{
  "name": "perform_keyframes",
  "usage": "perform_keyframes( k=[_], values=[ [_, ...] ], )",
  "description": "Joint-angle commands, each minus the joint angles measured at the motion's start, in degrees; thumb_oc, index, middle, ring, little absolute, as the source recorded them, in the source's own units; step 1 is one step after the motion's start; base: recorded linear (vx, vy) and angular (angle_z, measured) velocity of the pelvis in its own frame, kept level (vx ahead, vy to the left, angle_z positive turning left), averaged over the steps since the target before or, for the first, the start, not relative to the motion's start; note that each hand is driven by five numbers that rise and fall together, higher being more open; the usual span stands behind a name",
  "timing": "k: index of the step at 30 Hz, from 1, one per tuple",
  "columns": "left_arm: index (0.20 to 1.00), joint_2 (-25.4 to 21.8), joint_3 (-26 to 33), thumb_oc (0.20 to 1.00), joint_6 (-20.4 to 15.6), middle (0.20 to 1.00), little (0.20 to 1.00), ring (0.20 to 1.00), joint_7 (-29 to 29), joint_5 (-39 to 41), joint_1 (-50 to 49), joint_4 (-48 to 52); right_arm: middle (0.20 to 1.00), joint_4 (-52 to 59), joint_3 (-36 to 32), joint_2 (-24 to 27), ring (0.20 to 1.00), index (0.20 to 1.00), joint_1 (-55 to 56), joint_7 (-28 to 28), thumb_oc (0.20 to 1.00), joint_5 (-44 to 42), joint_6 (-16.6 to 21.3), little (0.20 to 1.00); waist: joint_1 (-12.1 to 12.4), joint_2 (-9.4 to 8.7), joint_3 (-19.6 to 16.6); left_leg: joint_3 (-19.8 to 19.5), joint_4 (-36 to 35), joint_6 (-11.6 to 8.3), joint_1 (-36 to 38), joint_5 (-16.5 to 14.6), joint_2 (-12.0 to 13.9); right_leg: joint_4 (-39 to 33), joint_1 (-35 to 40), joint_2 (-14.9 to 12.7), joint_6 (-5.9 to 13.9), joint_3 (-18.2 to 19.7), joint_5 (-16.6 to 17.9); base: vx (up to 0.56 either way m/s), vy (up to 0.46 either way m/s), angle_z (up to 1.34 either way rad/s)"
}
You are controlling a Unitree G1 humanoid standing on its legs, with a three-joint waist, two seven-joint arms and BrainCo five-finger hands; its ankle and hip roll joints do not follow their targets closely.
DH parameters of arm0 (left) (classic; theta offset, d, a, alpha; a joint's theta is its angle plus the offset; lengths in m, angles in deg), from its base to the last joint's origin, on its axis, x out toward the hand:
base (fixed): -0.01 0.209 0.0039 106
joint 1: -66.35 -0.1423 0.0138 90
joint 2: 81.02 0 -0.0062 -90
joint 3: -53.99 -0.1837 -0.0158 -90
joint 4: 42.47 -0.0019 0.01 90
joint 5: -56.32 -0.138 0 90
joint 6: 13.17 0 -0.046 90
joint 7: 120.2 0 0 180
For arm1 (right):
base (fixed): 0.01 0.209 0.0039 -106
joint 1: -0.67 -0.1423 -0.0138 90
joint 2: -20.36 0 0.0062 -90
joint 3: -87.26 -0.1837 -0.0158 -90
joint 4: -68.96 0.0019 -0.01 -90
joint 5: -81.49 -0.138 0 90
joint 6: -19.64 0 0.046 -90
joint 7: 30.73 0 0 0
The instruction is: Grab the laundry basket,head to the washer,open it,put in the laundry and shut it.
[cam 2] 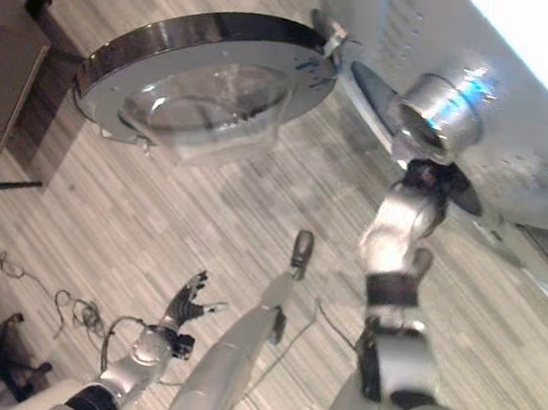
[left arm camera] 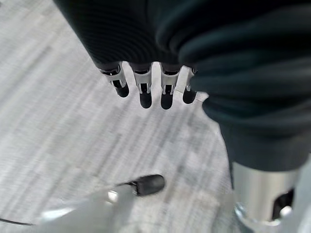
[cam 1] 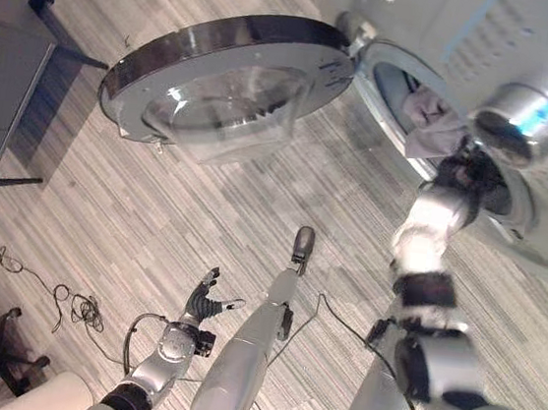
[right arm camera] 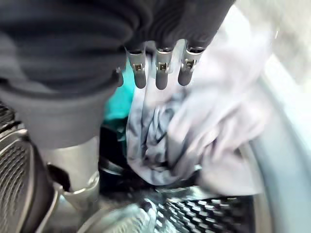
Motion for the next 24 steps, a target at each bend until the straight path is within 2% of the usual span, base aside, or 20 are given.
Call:
perform_keyframes(
  k=[1,4,5,6,7,10,12,14,15,17,19,20,21,22,23,24],
  values=[
    [1.000,1.5,-0.5,1.000,-0.4,1.000,1.000,1.000,-1.3,-0.7,-3.3,-1.4,1.000,6.9,2.7,3.3,1.000,1.000,5.0,3.8,1.000,10.9,-0.4,1.000,-0.4,3.24,1.5,3.5,-0.9,-2.75,2.9,-4.3,3.4,8.2,0.4,2.1,-0.13,1.2,-10.2,-0.01,0.015,-0.10],
    [1.000,1.3,0.3,1.000,-0.3,1.000,1.000,1.000,-1.2,-1.4,-3.6,-1.5,1.000,9.2,5.7,2.0,1.000,1.000,10.3,5.4,1.000,12.1,-2.2,1.000,-1.3,2.09,1.5,3.9,-0.9,-2.65,2.7,-4.2,3.4,7.2,0.8,2.1,-0.05,1.3,-9.4,0.01,0.028,-0.09],
    [1.000,1.3,1.1,1.000,-0.2,1.000,1.000,1.000,-1.1,-1.4,-3.7,-1.5,1.000,9.7,7.8,2.0,1.000,1.000,14.4,7.4,1.000,12.0,-3.9,1.000,-1.9,0.84,1.4,4.2,-0.9,-2.79,3.5,-5.4,3.5,6.4,2.1,2.3,0.47,1.5,-10.1,-0.02,0.075,-0.10],
    [1.000,1.3,1.5,1.000,-0.3,1.000,1.000,1.000,-1.2,-1.5,-3.6,-1.3,1.000,9.6,8.8,2.1,1.000,1.000,16.7,8.1,1.000,12.0,-4.8,1.000,-2.3,0.17,1.5,4.5,-0.9,-2.54,3.0,-4.2,3.5,5.6,1.8,2.1,0.17,1.1,-8.1,-0.03,0.080,-0.11],
    [1.000,1.3,1.8,1.000,-0.1,1.000,1.000,1.000,-1.2,-1.5,-3.4,-1.6,1.000,9.5,10.1,2.4,1.000,1.000,18.6,8.5,1.000,12.8,-6.1,1.000,-2.7,-0.64,1.5,4.7,-0.9,-2.47,3.3,-4.3,3.5,5.2,2.2,2.1,0.27,1.1,-7.7,-0.09,0.087,-0.13],
    [1.000,1.0,3.1,1.000,-0.4,1.000,1.000,1.000,-1.5,-1.9,-2.9,-1.6,1.000,8.3,14.0,5.0,1.000,1.000,24.3,10.9,1.000,17.3,-11.0,1.000,-3.8,-3.80,1.0,5.9,1.2,-1.92,4.4,-5.7,3.4,3.5,4.5,2.1,0.73,1.8,-6.1,-0.02,0.104,-0.11],
    [1.000,0.4,3.7,1.000,-0.6,1.000,1.000,1.000,-1.4,-1.9,-2.6,-1.4,1.000,4.8,16.9,7.4,1.000,1.000,26.2,12.7,1.000,22.5,-15.0,1.000,-4.2,-6.15,0.3,6.9,3.3,-1.12,5.1,-7.2,3.3,1.8,6.4,1.8,1.21,2.4,-4.8,-0.01,0.135,-0.20],
    [1.000,0.4,4.0,1.000,-0.8,1.000,1.000,1.000,-0.9,-3.0,-1.6,-3.6,1.000,-0.1,19.6,9.4,1.000,1.000,28.3,13.6,1.000,32.4,-19.6,1.000,-4.5,-8.28,-1.0,7.6,5.1,-0.18,6.6,-9.1,3.0,0.0,8.8,1.2,1.83,2.9,-3.8,0.01,0.121,-0.25],
    [1.000,0.4,4.0,1.000,-0.8,1.000,1.000,1.000,-0.9,-3.0,-1.6,-3.6,1.000,-0.1,19.6,9.4,1.000,1.000,28.3,13.6,1.000,32.4,-19.6,1.000,-4.5,-8.29,-0.9,7.6,5.2,-0.18,6.6,-9.2,3.0,0.0,8.8,1.2,1.83,2.9,-3.8,0.01,0.099,-0.27],
    [1.000,0.0,4.9,1.000,-0.7,1.000,1.000,1.000,-1.4,-3.8,-0.4,-6.0,1.000,-4.6,20.3,9.8,1.000,1.000,30.3,14.7,1.000,37.3,-21.8,1.000,-4.8,-9.99,-2.5,8.8,6.6,0.83,9.3,-10.7,3.1,1.0,10.3,0.9,2.10,3.4,-3.6,0.01,0.119,-0.34],
    [1.000,-1.2,5.4,1.000,-0.4,1.000,1.000,1.000,-1.3,-3.8,0.2,-6.7,1.000,-9.1,21.3,9.3,1.000,1.000,31.3,16.2,1.000,38.8,-23.3,1.000,-4.7,-10.92,-2.8,9.7,8.1,2.02,12.6,-12.0,4.1,6.9,11.9,2.5,0.60,3.4,-7.1,0.00,0.161,-0.30],
    [1.000,-1.7,6.8,1.000,-0.3,1.000,1.000,1.000,-1.5,-3.0,0.1,-8.6,1.000,-15.0,22.5,9.3,1.000,1.000,30.6,15.5,1.000,44.9,-24.8,1.000,-4.6,-11.36,-3.5,10.7,10.0,2.97,15.7,-14.0,5.2,15.6,14.3,5.3,-0.67,2.4,-12.6,-0.05,0.154,-0.38],
    [1.000,-1.7,6.9,1.000,-0.3,1.000,1.000,1.000,-1.5,-3.0,0.3,-8.6,1.000,-15.1,22.5,9.3,1.000,1.000,30.5,15.5,1.000,44.9,-24.7,1.000,-4.6,-11.49,-3.4,11.0,10.0,3.26,15.0,-13.0,5.1,15.3,13.9,5.3,-1.14,2.2,-11.7,0.01,0.148,-0.72],
    [1.000,-1.8,7.5,1.000,0.0,1.000,1.000,1.000,-1.5,-3.0,-0.1,-9.9,1.000,-17.4,23.3,9.2,1.000,1.000,30.6,15.6,1.000,47.7,-25.4,1.000,-4.2,-11.82,-4.3,11.2,10.6,3.52,17.1,-14.5,5.3,18.7,15.9,6.6,-1.21,1.5,-14.8,-0.01,0.095,-1.11],
    [1.000,-2.4,9.0,1.000,0.4,1.000,1.000,1.000,-1.4,-3.6,-1.4,-11.4,1.000,-22.1,23.5,9.0,1.000,1.000,31.0,16.2,1.000,51.5,-26.3,1.000,-3.0,-12.47,-7.9,12.3,10.4,4.44,19.3,-14.0,5.3,19.6,19.7,9.6,-2.46,0.0,-16.6,0.05,0.094,-1.24],
    [1.000,-2.4,9.0,1.000,0.4,1.000,1.000,1.000,-1.4,-3.6,-1.4,-11.4,1.000,-22.1,23.5,9.0,1.000,1.000,31.0,16.2,1.000,51.5,-26.3,1.000,-3.0,-12.49,-7.9,12.4,10.4,4.43,19.4,-14.0,5.3,19.5,19.8,9.6,-2.46,0.0,-16.6,0.04,0.059,-1.16]
  ],
)
